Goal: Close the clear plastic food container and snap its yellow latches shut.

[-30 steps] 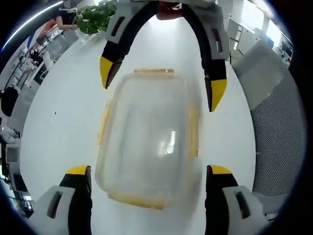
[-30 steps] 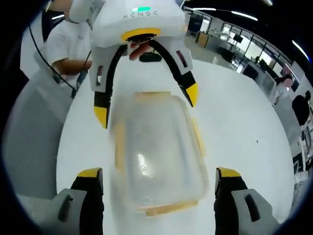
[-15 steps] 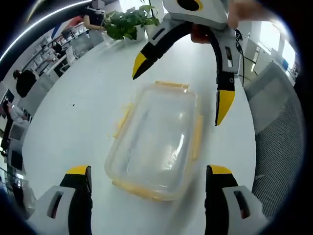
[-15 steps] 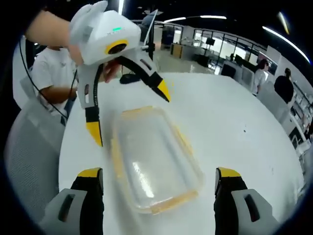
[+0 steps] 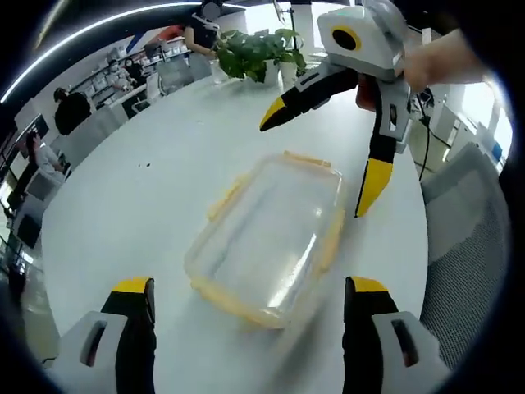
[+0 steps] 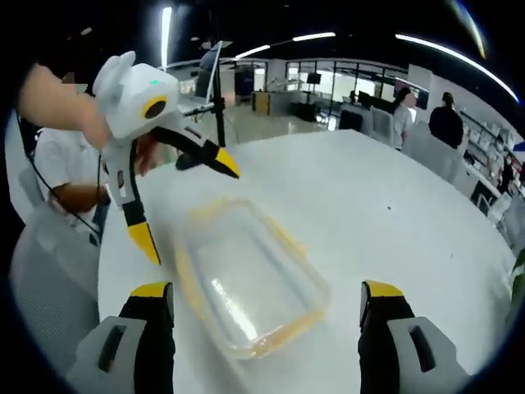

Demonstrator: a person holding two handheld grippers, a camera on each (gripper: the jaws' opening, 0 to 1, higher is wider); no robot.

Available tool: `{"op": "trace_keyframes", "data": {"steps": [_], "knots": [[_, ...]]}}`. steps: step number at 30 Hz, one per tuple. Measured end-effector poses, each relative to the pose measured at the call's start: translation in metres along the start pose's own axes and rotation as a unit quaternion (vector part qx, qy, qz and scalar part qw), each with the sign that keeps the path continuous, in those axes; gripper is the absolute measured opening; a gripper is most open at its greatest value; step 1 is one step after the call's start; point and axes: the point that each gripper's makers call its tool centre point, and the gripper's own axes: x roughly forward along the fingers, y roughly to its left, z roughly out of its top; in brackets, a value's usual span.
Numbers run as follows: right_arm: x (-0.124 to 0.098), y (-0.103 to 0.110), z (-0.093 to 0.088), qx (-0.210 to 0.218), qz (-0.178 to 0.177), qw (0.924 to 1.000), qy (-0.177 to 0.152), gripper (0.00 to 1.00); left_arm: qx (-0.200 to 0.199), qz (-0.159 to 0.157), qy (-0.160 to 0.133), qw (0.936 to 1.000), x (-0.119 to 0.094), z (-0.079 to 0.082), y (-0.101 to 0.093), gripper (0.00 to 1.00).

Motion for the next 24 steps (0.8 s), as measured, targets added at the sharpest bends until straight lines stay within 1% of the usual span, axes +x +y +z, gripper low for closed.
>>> {"op": "trace_keyframes", "data": {"steps": [2, 4, 7, 9, 14, 17, 21, 24], "knots": [[-0.002, 0.000, 0.001, 0.007, -0.003, 1.0000, -0.006, 0.95, -0.021, 0.017, -0.018, 0.9995, -0.004, 0.004, 0.007, 0.97], [-0.004, -0.002, 0.001, 0.018, -0.007, 0.9997, -0.014, 0.95, -0.028, 0.024, -0.026, 0.9990, -0.006, 0.004, 0.010, 0.97], [-0.008, -0.003, -0.001, 0.031, -0.013, 0.9992, -0.020, 0.96, -0.038, 0.028, -0.026, 0.9986, -0.007, 0.001, 0.011, 0.97], [-0.011, -0.005, -0.002, 0.031, -0.018, 0.9991, -0.021, 0.95, -0.044, 0.030, -0.026, 0.9983, -0.008, -0.001, 0.010, 0.97], [-0.016, -0.010, -0.001, 0.045, -0.030, 0.9978, -0.038, 0.95, -0.056, 0.039, -0.029, 0.9973, -0.010, -0.006, 0.006, 0.97], [-0.018, -0.012, -0.001, 0.050, -0.033, 0.9973, -0.043, 0.95, -0.078, 0.042, -0.037, 0.9954, -0.011, -0.007, 0.005, 0.97], [-0.021, -0.012, -0.002, 0.056, -0.034, 0.9967, -0.049, 0.95, -0.085, 0.046, -0.044, 0.9943, -0.012, -0.006, 0.004, 0.97], [-0.024, -0.011, -0.001, 0.061, -0.035, 0.9960, -0.054, 0.95, -0.098, 0.050, -0.050, 0.9927, -0.016, -0.007, 0.006, 0.96]]}}
